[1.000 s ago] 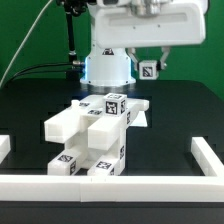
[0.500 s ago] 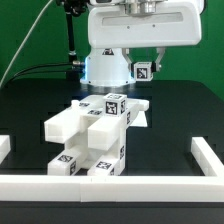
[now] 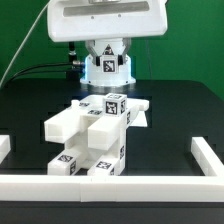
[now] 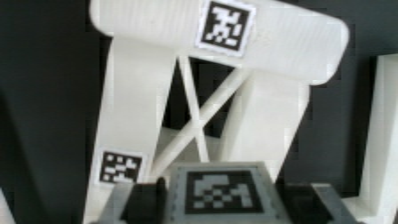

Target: Assemble chair

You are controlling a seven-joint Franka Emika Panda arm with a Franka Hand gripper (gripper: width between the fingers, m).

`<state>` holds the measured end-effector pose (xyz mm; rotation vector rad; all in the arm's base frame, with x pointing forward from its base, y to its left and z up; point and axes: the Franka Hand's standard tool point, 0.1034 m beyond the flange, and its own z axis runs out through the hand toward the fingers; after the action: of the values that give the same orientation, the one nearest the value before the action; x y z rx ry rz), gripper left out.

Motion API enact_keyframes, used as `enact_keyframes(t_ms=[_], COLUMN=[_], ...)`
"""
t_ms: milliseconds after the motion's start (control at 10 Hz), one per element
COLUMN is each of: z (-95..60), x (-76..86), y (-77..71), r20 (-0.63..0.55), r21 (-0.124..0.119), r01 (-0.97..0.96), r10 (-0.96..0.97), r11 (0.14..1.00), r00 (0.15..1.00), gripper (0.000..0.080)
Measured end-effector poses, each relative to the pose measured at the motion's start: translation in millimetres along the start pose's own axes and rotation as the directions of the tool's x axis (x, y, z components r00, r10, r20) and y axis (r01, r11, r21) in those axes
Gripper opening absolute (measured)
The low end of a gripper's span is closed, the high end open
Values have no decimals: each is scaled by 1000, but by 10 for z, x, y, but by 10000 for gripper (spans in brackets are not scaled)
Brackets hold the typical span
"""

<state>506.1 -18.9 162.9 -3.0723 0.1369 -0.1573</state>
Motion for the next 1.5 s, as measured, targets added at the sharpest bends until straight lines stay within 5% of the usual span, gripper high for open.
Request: enact_keyframes(t_ms=[400,600,800,1200,1500], z=[16,138,243,279,362], x=[-7,205,351,359,380], y=[9,341,497,493,609], r20=[4,23,79,90,40], r21=[0,-15,-24,-27,-63], r01=[5,102,90,84,110], r10=[-5,-102,-88,-81,-108], r11=[1000,995,996,996,992], r00=[1000,995,993,993,993], gripper=[285,285,285,285,285])
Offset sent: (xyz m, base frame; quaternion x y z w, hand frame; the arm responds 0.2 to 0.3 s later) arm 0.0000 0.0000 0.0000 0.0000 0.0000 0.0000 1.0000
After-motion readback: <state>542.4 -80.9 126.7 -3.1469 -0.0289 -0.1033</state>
